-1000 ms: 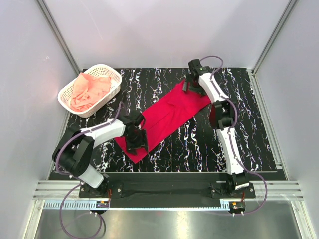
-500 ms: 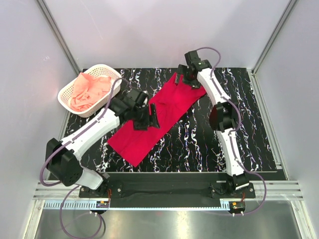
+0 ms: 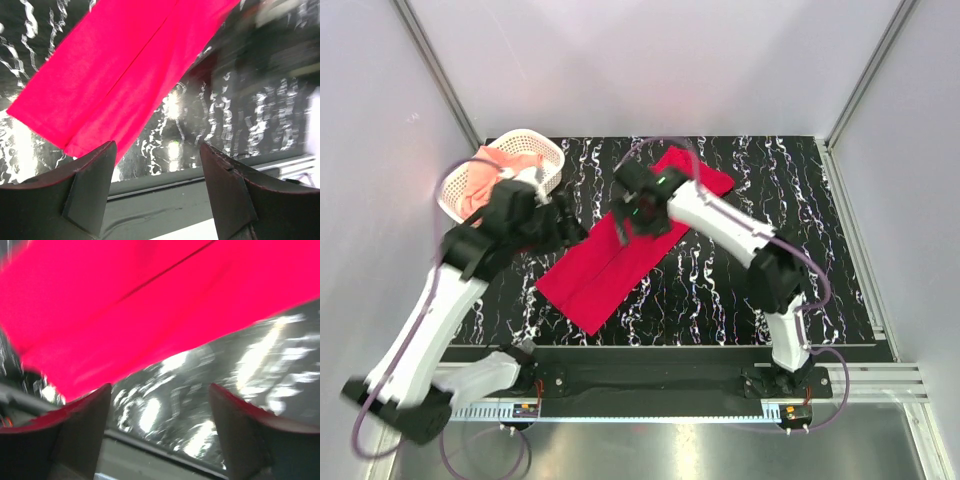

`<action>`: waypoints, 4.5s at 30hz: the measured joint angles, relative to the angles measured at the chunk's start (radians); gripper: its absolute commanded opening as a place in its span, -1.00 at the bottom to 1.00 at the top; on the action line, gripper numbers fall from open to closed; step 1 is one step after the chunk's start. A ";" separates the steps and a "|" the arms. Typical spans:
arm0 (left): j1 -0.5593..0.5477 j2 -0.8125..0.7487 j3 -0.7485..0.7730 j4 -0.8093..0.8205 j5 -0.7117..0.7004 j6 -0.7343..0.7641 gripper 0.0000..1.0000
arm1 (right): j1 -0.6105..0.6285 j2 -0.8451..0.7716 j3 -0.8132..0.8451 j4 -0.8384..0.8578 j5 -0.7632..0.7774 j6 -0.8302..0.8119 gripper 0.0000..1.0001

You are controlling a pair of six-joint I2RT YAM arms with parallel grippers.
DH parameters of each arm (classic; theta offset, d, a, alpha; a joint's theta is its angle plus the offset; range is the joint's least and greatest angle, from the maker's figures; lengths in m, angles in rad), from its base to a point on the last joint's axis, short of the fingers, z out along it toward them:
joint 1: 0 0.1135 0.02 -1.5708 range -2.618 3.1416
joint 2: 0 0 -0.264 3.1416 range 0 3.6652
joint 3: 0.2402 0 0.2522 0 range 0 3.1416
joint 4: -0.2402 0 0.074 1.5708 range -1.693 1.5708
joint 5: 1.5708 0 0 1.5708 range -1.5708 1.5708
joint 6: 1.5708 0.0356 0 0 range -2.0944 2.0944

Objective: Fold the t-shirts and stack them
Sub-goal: Fold the tshirt

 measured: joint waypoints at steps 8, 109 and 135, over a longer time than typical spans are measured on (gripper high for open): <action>0.003 -0.389 -0.062 -0.109 -0.030 -0.107 0.49 | 0.267 0.091 -0.126 0.077 -0.058 0.055 0.29; 0.011 0.182 -0.312 0.203 0.176 0.137 0.51 | -0.303 0.775 0.758 0.245 0.205 0.067 0.40; 0.014 0.254 -0.615 0.377 0.323 0.017 0.49 | -0.287 -0.451 -0.620 0.212 -0.287 0.025 0.99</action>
